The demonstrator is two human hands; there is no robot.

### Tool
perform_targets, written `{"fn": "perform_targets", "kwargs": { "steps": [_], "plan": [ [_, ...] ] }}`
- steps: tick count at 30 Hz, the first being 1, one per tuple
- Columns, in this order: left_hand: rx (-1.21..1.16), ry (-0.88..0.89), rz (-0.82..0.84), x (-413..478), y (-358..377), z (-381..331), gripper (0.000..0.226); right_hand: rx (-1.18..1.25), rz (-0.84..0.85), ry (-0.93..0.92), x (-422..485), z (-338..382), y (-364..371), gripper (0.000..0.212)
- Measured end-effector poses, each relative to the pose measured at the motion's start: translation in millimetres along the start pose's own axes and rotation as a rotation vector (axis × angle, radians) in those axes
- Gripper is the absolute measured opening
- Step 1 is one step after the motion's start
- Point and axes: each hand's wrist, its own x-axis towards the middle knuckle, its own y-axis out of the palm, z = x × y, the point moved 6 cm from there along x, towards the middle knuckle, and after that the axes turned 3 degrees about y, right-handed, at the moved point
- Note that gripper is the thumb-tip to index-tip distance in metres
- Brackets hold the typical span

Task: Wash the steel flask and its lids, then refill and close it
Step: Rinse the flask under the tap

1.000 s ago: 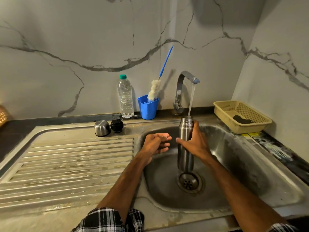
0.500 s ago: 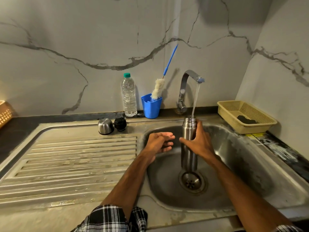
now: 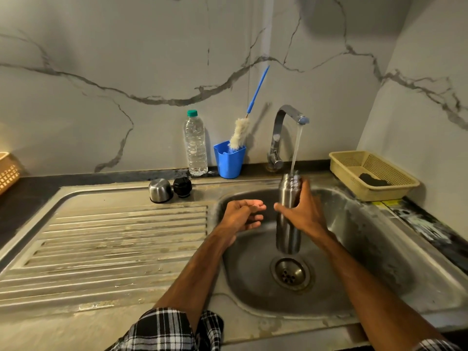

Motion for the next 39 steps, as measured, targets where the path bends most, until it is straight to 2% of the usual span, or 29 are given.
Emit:
{"fn": "perform_targets", "kwargs": {
  "steps": [2, 5, 7, 11, 15, 19, 23, 30, 36, 39],
  "plan": [
    [0.001, 0.003, -0.003, 2, -1, 0, 0.018, 0.035, -0.065, -0.013, 3, 5, -6, 0.114],
    [0.002, 0.0, -0.001, 3, 0, 3, 0.019, -0.066, 0.151, 0.001, -3, -2, 15, 0.111],
    [0.013, 0.01, 0.011, 4, 0, 3, 0.02, -0.057, 0.199, 0.027, -3, -8, 19, 0.111],
    [0.063, 0.009, 0.016, 6, -5, 3, 0.019, 0.402, 0.162, 0.246, 4, -18, -3, 0.095],
    [0.11, -0.006, 0.075, 3, -1, 1, 0.021, 0.706, 0.338, 0.519, -5, -35, -3, 0.074],
    [0.113, -0.013, 0.087, -1, 4, 0, 0.024, 0.992, 0.36, 0.73, -9, -42, 0, 0.062],
    [0.073, -0.056, 0.116, -2, 9, 3, 0.024, 1.191, 0.394, 0.723, -5, -41, 5, 0.057],
    [0.093, -0.056, 0.131, -2, 7, 2, 0.026, 1.385, 0.414, 0.848, -5, -50, 9, 0.069],
    [0.104, -0.045, 0.154, -5, 9, 1, 0.027, 1.391, 0.414, 0.854, -3, -51, 9, 0.071],
    [0.098, -0.042, 0.162, -7, 9, 0, 0.031, 1.291, 0.371, 0.772, -6, -47, 0, 0.066]
  ]
}}
